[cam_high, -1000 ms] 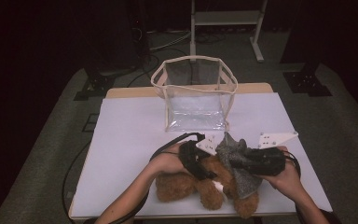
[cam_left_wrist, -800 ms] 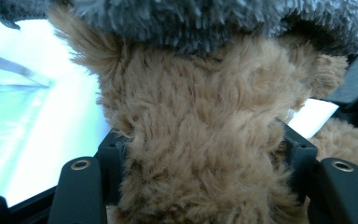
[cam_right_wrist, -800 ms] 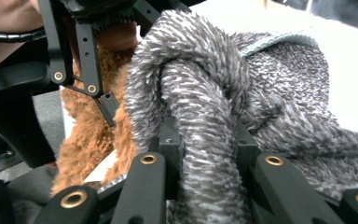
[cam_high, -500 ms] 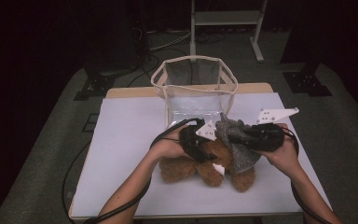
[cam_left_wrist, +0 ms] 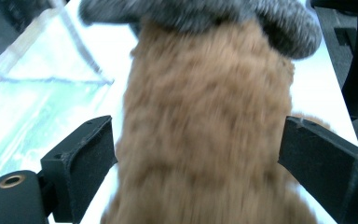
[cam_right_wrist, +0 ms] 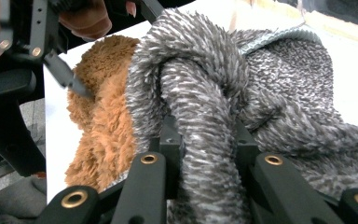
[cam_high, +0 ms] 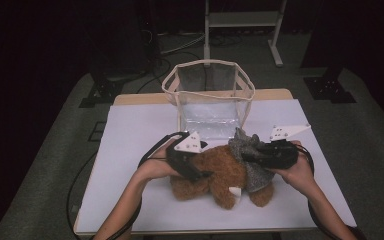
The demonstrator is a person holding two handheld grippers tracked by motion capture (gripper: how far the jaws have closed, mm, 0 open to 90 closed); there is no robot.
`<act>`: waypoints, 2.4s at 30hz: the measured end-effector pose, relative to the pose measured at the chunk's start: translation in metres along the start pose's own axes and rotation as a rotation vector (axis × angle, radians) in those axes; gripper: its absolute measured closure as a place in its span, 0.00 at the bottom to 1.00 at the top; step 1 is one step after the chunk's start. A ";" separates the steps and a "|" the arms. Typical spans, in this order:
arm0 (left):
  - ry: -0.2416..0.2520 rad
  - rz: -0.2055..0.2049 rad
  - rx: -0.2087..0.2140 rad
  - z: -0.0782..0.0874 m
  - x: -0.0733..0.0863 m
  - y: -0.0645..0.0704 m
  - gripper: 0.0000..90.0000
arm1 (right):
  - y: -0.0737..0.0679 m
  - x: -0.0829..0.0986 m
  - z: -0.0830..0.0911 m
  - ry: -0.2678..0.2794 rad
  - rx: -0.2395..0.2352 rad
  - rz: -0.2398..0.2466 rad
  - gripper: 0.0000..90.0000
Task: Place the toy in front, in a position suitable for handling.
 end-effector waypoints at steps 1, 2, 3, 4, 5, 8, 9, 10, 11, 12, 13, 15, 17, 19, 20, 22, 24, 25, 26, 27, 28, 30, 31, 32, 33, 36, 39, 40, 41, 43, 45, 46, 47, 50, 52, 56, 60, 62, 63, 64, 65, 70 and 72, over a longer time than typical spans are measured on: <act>0.000 0.000 0.000 0.000 0.000 0.000 0.10 | 0.000 0.000 0.000 0.000 0.000 0.000 0.80; 0.012 0.027 -0.013 0.006 0.011 -0.001 0.09 | -0.002 0.001 0.000 -0.004 0.002 0.004 0.80; 0.019 0.035 -0.011 0.009 0.018 0.000 0.09 | -0.002 0.001 0.000 -0.008 0.003 0.007 0.80; 0.030 0.048 -0.003 0.011 0.024 0.000 0.09 | -0.003 0.002 0.001 -0.009 0.003 0.009 0.80; 0.030 0.048 -0.003 0.011 0.024 0.000 0.07 | -0.004 0.002 0.001 -0.012 0.004 0.009 0.80; 0.068 0.088 0.026 0.015 0.041 0.001 0.07 | -0.005 0.004 0.001 -0.014 -0.002 0.007 0.80; 0.077 0.096 0.033 0.016 0.045 0.000 0.07 | -0.007 0.005 0.001 -0.018 -0.005 0.007 0.80; 0.112 0.120 0.056 0.017 0.053 -0.002 0.07 | -0.009 0.006 0.001 -0.024 -0.007 0.014 0.81; 0.112 0.120 0.056 0.017 0.053 -0.002 0.06 | -0.010 0.006 0.000 -0.026 -0.005 0.016 0.81; 0.119 0.139 0.069 0.016 0.059 -0.004 0.03 | -0.011 0.006 0.000 -0.028 -0.005 0.019 0.81; 0.119 0.139 0.069 0.016 0.059 -0.004 0.02 | -0.011 0.006 0.000 -0.028 -0.005 0.019 0.81; 0.119 0.143 0.095 0.013 0.063 -0.004 0.02 | -0.014 0.007 0.001 -0.039 -0.006 0.027 0.81; 0.107 0.139 0.104 0.009 0.063 -0.003 0.00 | -0.016 0.009 0.001 -0.042 -0.012 0.030 0.81; 0.110 0.140 0.110 0.007 0.063 -0.002 0.00 | -0.017 0.011 0.003 -0.043 -0.012 0.034 0.81; 0.113 0.132 0.128 0.005 0.063 -0.002 0.00 | -0.017 0.011 0.004 -0.040 -0.015 0.030 0.80; 0.109 0.131 0.142 0.004 0.063 -0.002 0.00 | -0.017 0.012 0.004 -0.038 -0.017 0.027 0.80; 0.097 0.124 0.143 0.002 0.060 0.000 0.19 | -0.018 0.013 0.008 -0.035 -0.010 0.031 0.80; 0.097 0.124 0.143 0.002 0.060 0.000 0.25 | -0.018 0.013 0.008 -0.035 -0.010 0.031 0.80; 0.102 0.110 0.148 0.000 0.053 0.001 0.30 | -0.016 0.014 0.014 -0.027 -0.001 0.027 0.80; 0.102 0.110 0.148 0.000 0.053 0.001 0.33 | -0.016 0.014 0.014 -0.027 -0.001 0.027 0.80; 0.099 0.098 0.152 -0.005 0.045 0.002 0.35 | -0.013 0.015 0.021 -0.013 0.011 0.012 0.80; 0.087 0.080 0.153 -0.012 0.037 0.003 0.35 | -0.010 0.018 0.029 -0.006 0.020 0.001 0.80; 0.087 0.080 0.153 -0.012 0.037 0.003 0.35 | -0.010 0.018 0.029 -0.006 0.020 0.001 0.80; 0.078 0.062 0.154 -0.019 0.030 0.003 0.35 | -0.010 0.019 0.032 -0.005 0.024 -0.001 0.80; 0.076 0.057 0.156 -0.023 0.027 0.003 0.36 | -0.008 0.021 0.038 -0.004 0.040 -0.005 0.80; 0.075 0.043 0.164 -0.034 0.017 0.004 0.36 | -0.005 0.024 0.050 -0.006 0.062 -0.013 0.80; 0.073 0.010 0.174 -0.049 0.004 0.006 0.35 | -0.002 0.028 0.062 -0.008 0.087 -0.022 0.80; 0.071 0.003 0.177 -0.052 0.001 0.007 0.35 | -0.001 0.029 0.068 -0.010 0.098 -0.027 0.80; 0.072 -0.003 0.178 -0.057 -0.003 0.007 0.35 | 0.000 0.030 0.071 -0.009 0.103 -0.029 0.80; 0.068 -0.017 0.186 -0.065 -0.010 0.008 0.35 | 0.002 0.032 0.080 -0.005 0.119 -0.036 0.80; 0.069 -0.023 0.192 -0.071 -0.016 0.008 0.35 | 0.004 0.034 0.089 0.001 0.131 -0.043 0.80; 0.069 -0.027 0.194 -0.074 -0.019 0.009 0.35 | 0.006 0.033 0.093 0.005 0.134 -0.045 0.80; 0.066 -0.034 0.195 -0.077 -0.022 0.010 0.35 | 0.007 0.033 0.097 0.009 0.139 -0.049 0.80; 0.063 -0.045 0.199 -0.085 -0.030 0.012 0.35 | 0.013 0.031 0.103 0.014 0.153 -0.053 0.80; 0.058 -0.050 0.200 -0.087 -0.032 0.013 0.35 | 0.015 0.030 0.103 0.011 0.156 -0.057 0.80; 0.044 -0.042 0.183 -0.083 -0.029 0.010 0.29 | 0.017 0.036 0.096 -0.011 0.138 -0.061 0.82; 0.033 -0.022 0.162 -0.077 -0.024 0.008 0.13 | 0.015 0.042 0.085 -0.029 0.120 -0.055 0.83; 0.038 -0.019 0.159 -0.074 -0.020 0.007 0.09 | 0.014 0.042 0.082 -0.030 0.113 -0.053 0.83; 0.044 -0.015 0.159 -0.072 -0.019 0.007 0.08 | 0.014 0.042 0.082 -0.034 0.113 -0.047 0.83; 0.056 -0.002 0.154 -0.070 -0.016 0.006 0.07 | 0.014 0.041 0.081 -0.035 0.113 -0.048 0.83; 0.061 0.011 0.151 -0.067 -0.014 0.004 0.05 | 0.013 0.041 0.081 -0.037 0.114 -0.049 0.83; 0.074 0.019 0.145 -0.060 -0.011 0.000 0.03 | 0.014 0.040 0.080 -0.041 0.117 -0.048 0.83; 0.078 0.020 0.151 -0.060 -0.010 -0.001 0.03 | 0.014 0.040 0.080 -0.042 0.117 -0.048 0.83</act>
Point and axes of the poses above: each handheld gripper's, and its own axes: z roughly backward along the jaws, x roughly out of its underside, y roughly to its right, the point moved 2 cm from there along -z, roughly forward along the jaws, and after that the axes turned 1 degree about -y, right-handed, at the moved point
